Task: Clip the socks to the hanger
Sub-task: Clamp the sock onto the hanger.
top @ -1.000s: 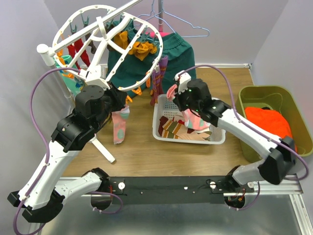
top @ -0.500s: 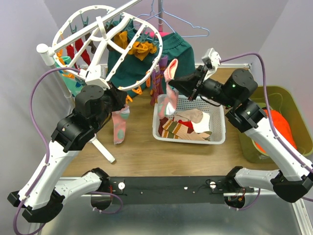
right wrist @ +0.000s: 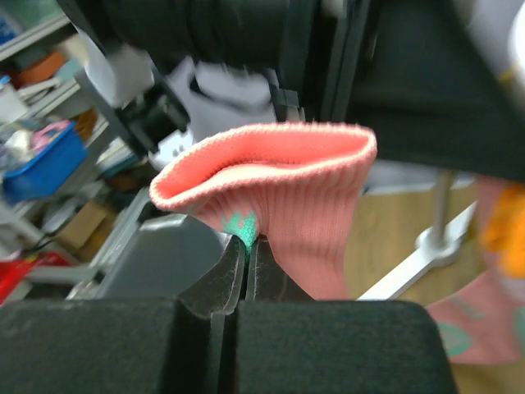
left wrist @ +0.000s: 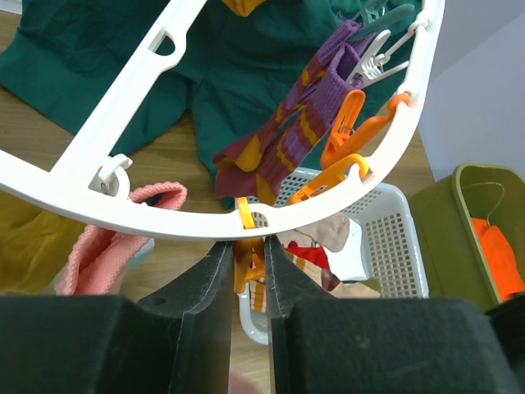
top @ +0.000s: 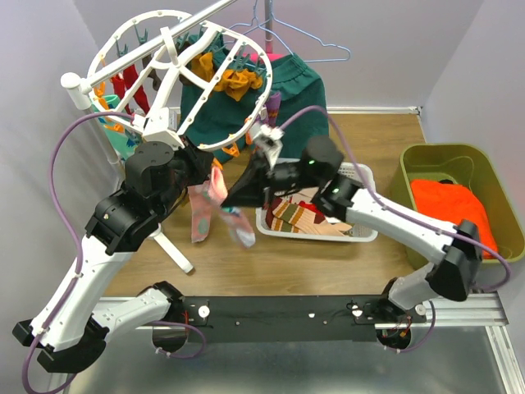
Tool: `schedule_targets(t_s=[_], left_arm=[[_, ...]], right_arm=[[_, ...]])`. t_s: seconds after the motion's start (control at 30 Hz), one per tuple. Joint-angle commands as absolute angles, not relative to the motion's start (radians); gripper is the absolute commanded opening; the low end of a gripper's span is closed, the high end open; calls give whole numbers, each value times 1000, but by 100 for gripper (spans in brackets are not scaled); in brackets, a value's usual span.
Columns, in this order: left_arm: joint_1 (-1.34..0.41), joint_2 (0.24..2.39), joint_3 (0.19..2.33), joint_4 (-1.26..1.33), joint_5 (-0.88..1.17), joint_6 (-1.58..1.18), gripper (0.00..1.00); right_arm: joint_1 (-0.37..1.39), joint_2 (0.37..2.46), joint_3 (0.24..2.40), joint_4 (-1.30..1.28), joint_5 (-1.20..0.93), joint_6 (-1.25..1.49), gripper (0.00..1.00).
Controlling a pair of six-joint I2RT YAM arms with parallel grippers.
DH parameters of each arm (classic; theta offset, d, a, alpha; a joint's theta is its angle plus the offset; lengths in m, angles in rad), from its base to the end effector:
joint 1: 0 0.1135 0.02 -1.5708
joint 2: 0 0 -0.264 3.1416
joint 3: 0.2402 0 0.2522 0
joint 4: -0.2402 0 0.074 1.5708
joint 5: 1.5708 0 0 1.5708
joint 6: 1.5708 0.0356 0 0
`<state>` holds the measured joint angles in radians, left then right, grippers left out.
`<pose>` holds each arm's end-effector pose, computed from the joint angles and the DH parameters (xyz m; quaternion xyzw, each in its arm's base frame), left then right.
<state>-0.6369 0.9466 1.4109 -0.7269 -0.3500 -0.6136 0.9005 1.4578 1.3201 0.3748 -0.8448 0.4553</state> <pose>0.1372 -0.0863 0.4632 -0.0968 0.7827 -0.2387 0.5667 0.1879 0.2798 0.4246 -0.4387 0.4791 0.6470 0.3992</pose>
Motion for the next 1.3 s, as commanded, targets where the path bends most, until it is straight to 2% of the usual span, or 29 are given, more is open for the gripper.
schedule_targets(t_s=[0.0,0.23,0.5,1.27], left_arm=[[-634,942,1433,-712,-350,-604,10],[-635,937,1431,-712,-351,-604,10],[-634,928,1431,-716,-351,-598,10],[-635,930,1420,-742,-348,-572,10]], right_arm=[[953,1515,1287,390,-839,402,1],[951,1588,1266,197,-660,227,1],[951,1626,1276,118,-536,124,1],[937,1551,1328,103,-443,21,1]])
